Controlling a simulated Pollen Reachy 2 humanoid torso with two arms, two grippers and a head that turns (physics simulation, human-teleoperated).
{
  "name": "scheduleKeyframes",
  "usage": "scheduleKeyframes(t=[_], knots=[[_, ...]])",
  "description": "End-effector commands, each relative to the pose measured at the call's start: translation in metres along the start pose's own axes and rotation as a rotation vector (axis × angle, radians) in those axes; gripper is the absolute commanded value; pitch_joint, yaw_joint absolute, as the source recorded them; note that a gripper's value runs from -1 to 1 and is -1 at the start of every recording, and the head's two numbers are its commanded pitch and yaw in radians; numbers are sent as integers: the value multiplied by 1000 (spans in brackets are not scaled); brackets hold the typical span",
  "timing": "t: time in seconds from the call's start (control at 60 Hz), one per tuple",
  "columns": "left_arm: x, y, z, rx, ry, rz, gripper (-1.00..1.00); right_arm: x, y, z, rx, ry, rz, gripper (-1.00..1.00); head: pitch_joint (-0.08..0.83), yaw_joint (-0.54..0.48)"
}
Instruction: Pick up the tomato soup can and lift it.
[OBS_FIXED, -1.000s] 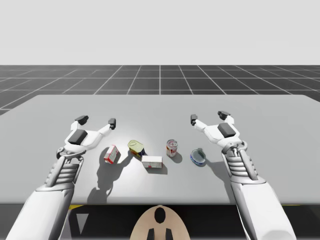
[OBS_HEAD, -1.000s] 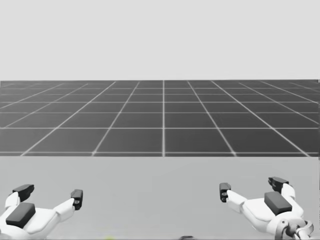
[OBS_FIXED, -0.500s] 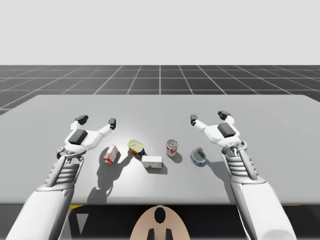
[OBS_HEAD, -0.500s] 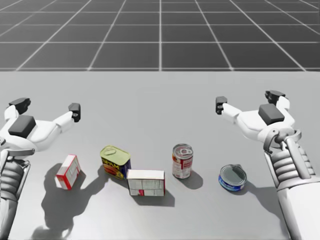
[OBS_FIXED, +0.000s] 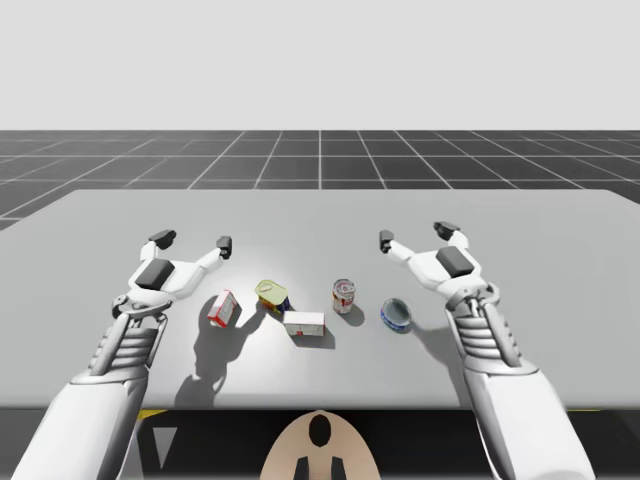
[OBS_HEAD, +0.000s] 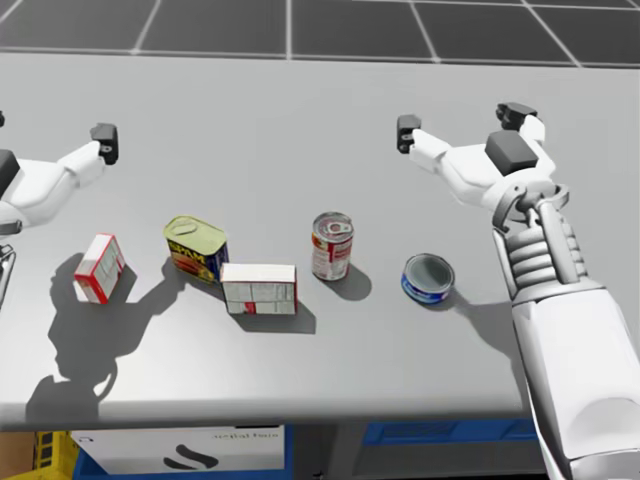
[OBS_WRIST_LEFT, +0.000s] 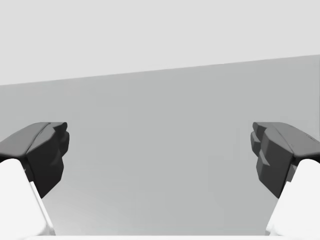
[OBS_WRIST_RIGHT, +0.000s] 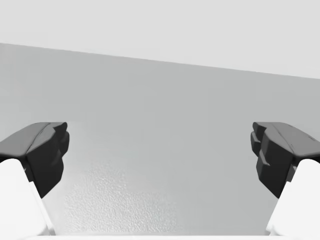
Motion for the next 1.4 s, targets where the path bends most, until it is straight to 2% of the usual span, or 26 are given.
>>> scheduleKeyframes(t=[0.017,0.15,0.217,0.233,0.3,0.367,0.45,0.617,0.7,0.783,0.917,1.033,1.1,1.2,1.4], knots=[[1,0,0,2,-2,0,-1000,14,13,16,86,-6,-38,-1000,660,-59],[1,0,0,6,-4,4,-1000,23,32,39,199,13,-24,-1000,658,-49],[1,0,0,8,-1,6,-1000,19,38,49,270,30,0,-1000,659,-46],[1,0,0,7,0,5,-1000,15,40,54,308,45,-16,-1000,660,-45],[0,0,0,6,1,4,-1000,6,44,61,380,84,-16,-1000,661,-43],[0,0,0,6,2,4,-1000,-4,48,68,431,129,-43,-1000,663,-42],[0,0,0,7,2,5,-1000,-17,51,74,464,152,-57,-1000,665,-38],[-1,0,-1,5,4,4,-1000,-42,55,80,498,196,-89,-1000,668,-31],[-1,0,-1,5,3,4,-1000,-55,57,82,511,219,-85,-1000,670,-29],[-1,0,-1,5,3,5,-1000,-69,60,78,518,244,-79,-1000,673,-25],[-1,0,-1,5,4,6,-1000,-84,62,70,518,295,-109,-1000,674,-19],[-1,0,-1,6,4,7,-1000,-91,65,61,524,323,-119,-1000,678,-17],[-1,0,-1,6,4,7,-1000,-94,68,55,518,329,-109,-1000,679,-17],[0,0,-1,7,2,8,-1000,-94,74,45,522,340,-126,-1000,680,-15],[0,0,-1,9,1,10,-1000,-91,85,28,523,334,-99,-1000,682,-13]])
